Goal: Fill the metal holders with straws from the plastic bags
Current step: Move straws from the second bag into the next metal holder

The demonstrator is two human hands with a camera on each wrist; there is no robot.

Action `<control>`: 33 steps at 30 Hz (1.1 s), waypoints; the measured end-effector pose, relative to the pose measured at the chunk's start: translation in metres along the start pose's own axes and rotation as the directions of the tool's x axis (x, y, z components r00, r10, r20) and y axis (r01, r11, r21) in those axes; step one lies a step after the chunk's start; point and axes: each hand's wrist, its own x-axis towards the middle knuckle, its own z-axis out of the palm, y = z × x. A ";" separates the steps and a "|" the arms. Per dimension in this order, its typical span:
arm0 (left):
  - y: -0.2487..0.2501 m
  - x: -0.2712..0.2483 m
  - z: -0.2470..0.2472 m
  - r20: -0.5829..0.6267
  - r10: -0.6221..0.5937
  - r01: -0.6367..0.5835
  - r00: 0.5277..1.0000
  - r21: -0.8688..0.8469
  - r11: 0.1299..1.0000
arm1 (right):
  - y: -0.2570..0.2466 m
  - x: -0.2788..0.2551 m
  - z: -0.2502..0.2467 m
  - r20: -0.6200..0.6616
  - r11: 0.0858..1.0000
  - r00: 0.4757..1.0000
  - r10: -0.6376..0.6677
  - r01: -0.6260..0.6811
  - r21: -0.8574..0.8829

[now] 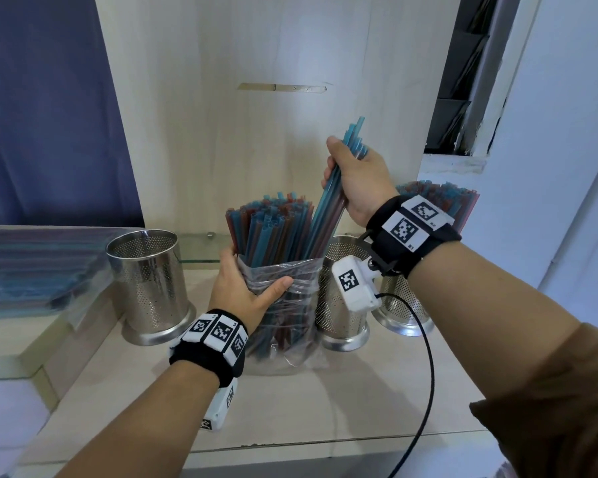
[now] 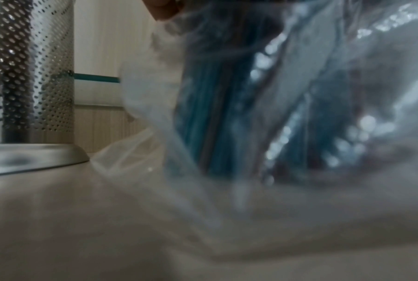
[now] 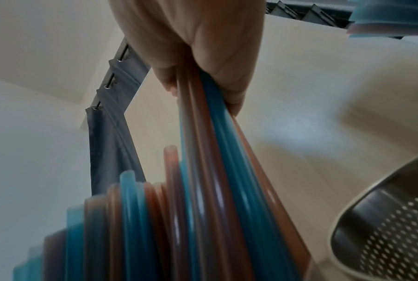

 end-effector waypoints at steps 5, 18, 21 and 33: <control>-0.001 0.000 0.000 0.003 -0.001 0.001 1.000 0.017 1.000 | 0.002 0.004 -0.004 0.015 0.995 0.996 0.088 -0.087 -0.051; -0.004 0.000 0.002 -0.028 0.006 -0.006 1.000 0.030 1.000 | -0.071 0.023 -0.044 -0.156 0.978 0.982 -0.104 0.129 0.164; -0.004 0.000 0.003 -0.035 0.003 -0.001 0.999 0.049 0.999 | -0.087 0.026 -0.061 -0.189 0.971 0.966 -0.177 0.203 0.127; -0.003 0.000 0.003 -0.040 -0.005 0.007 0.999 0.058 0.998 | 0.010 0.010 -0.064 0.119 0.964 0.989 -0.086 0.113 -0.240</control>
